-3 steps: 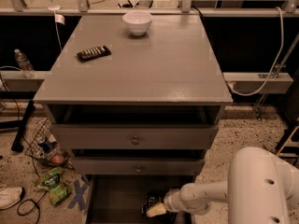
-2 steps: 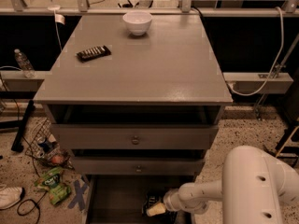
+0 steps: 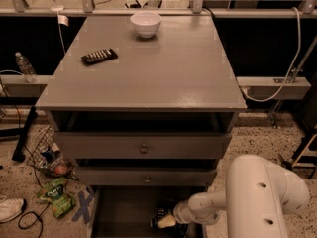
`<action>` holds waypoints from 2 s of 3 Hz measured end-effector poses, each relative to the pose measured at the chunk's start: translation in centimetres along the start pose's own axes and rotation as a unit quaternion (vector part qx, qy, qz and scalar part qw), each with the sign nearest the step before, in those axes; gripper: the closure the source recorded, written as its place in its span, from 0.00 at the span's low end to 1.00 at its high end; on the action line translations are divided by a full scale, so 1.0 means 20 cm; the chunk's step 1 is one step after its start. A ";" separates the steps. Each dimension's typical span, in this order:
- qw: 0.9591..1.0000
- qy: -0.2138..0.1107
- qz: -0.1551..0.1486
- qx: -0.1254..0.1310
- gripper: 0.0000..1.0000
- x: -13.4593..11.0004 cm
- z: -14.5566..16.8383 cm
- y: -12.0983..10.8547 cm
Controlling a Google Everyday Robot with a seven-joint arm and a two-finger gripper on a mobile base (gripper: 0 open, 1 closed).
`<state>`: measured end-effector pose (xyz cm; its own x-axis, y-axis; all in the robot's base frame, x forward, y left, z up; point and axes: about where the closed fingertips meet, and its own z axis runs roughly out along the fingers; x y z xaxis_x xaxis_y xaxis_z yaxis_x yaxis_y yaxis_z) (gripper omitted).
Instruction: Pick blue chip bag from bottom drawer and place on counter
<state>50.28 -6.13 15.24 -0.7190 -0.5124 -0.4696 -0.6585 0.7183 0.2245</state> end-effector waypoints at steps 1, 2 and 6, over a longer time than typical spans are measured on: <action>1.000 0.000 0.000 -0.001 0.35 0.00 0.00 0.01; 1.000 0.001 0.000 -0.002 0.58 0.00 0.01 0.01; 1.000 -0.010 -0.007 -0.003 1.00 -0.02 -0.03 0.03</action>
Offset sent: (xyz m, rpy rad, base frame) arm -0.0006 0.0009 -0.0005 0.0010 0.0012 0.0012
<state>49.93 -5.82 16.13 -0.7050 -0.5123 -0.4904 -0.6696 0.7086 0.2224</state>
